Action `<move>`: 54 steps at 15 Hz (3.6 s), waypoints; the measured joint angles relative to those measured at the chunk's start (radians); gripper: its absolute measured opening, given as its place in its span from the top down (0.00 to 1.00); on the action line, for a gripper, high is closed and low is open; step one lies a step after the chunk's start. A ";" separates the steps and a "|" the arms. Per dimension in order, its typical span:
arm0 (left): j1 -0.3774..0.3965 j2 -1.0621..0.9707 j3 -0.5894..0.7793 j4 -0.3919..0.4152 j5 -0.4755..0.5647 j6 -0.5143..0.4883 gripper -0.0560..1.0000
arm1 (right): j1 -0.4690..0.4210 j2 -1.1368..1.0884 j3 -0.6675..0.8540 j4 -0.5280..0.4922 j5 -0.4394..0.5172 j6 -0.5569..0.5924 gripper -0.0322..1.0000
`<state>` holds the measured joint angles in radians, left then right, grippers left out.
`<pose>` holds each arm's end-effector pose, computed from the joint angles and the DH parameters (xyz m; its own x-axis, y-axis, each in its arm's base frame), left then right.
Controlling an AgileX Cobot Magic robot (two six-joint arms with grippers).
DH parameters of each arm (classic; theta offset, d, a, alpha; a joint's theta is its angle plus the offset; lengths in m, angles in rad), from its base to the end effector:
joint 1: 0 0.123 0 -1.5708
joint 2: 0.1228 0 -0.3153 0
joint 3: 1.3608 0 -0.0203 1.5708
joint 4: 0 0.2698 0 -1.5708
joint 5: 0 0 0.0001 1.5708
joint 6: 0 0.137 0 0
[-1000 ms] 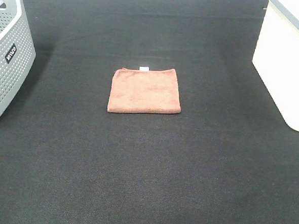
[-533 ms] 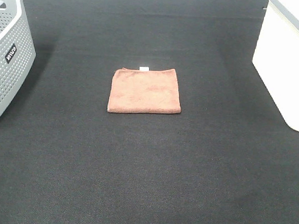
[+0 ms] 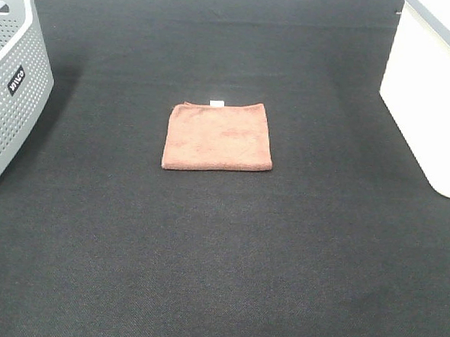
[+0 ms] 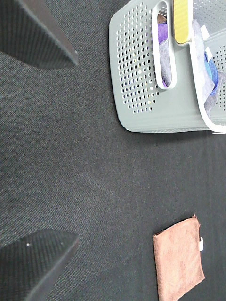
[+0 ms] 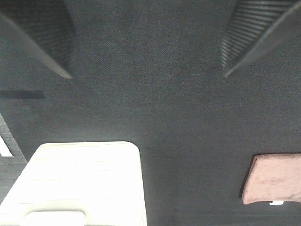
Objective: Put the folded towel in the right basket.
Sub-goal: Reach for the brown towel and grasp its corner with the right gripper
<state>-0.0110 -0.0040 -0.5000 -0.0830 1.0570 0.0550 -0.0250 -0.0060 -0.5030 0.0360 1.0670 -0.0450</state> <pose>0.0216 -0.0101 0.2663 -0.4467 0.0190 -0.8945 0.0818 0.9965 -0.0197 0.0208 0.0038 0.2659 -0.4530 -0.0163 -0.8914 -0.0156 0.9998 -0.0103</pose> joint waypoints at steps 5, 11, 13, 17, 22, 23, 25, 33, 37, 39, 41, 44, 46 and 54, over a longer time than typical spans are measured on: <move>0.000 0.000 0.000 0.000 0.000 0.000 0.12 | 0.000 0.000 0.000 0.000 0.000 0.000 0.21; 0.000 0.000 0.000 0.000 0.000 0.000 0.12 | 0.000 0.000 0.000 0.000 0.000 0.000 0.21; 0.000 0.000 0.000 0.000 0.000 0.000 0.12 | 0.000 0.000 0.000 0.000 0.000 0.000 0.21; 0.000 0.000 0.000 0.000 0.000 0.000 0.12 | 0.000 0.002 -0.001 0.000 -0.011 0.000 0.23; 0.000 0.000 0.000 0.000 0.000 0.000 0.12 | 0.000 0.304 -0.111 0.004 -0.224 0.000 0.23; 0.000 0.000 0.000 0.000 0.000 0.000 0.12 | 0.000 0.394 -0.149 0.007 -0.248 0.000 0.23; 0.000 0.000 0.000 0.000 0.000 0.000 0.12 | 0.000 0.484 -0.193 0.009 -0.261 -0.010 0.23; 0.000 0.000 0.000 0.000 0.000 0.000 0.12 | 0.000 1.204 -0.648 0.216 -0.261 -0.182 0.23; 0.000 0.000 0.000 0.000 0.000 0.000 0.12 | 0.097 1.502 -0.873 0.327 -0.223 -0.233 0.23; 0.000 0.000 0.000 0.000 0.000 0.000 0.12 | 0.184 1.620 -0.952 0.339 -0.219 -0.233 0.23; 0.000 0.000 0.000 0.000 0.000 0.000 0.12 | 0.229 1.709 -1.000 0.353 -0.217 -0.206 0.23; 0.000 0.000 0.000 0.000 0.000 0.000 0.12 | 0.246 1.873 -1.062 0.451 -0.207 -0.154 0.23; 0.000 0.000 0.000 0.000 0.000 0.000 0.12 | 0.246 2.011 -1.124 0.509 -0.204 -0.150 0.23; 0.000 0.000 0.000 0.000 0.000 0.000 0.12 | 0.246 2.366 -1.424 0.580 -0.076 -0.156 0.24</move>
<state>-0.0110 -0.0040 -0.5000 -0.0830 1.0570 0.0550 0.2210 2.3600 -1.9270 0.6160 0.9910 -0.2010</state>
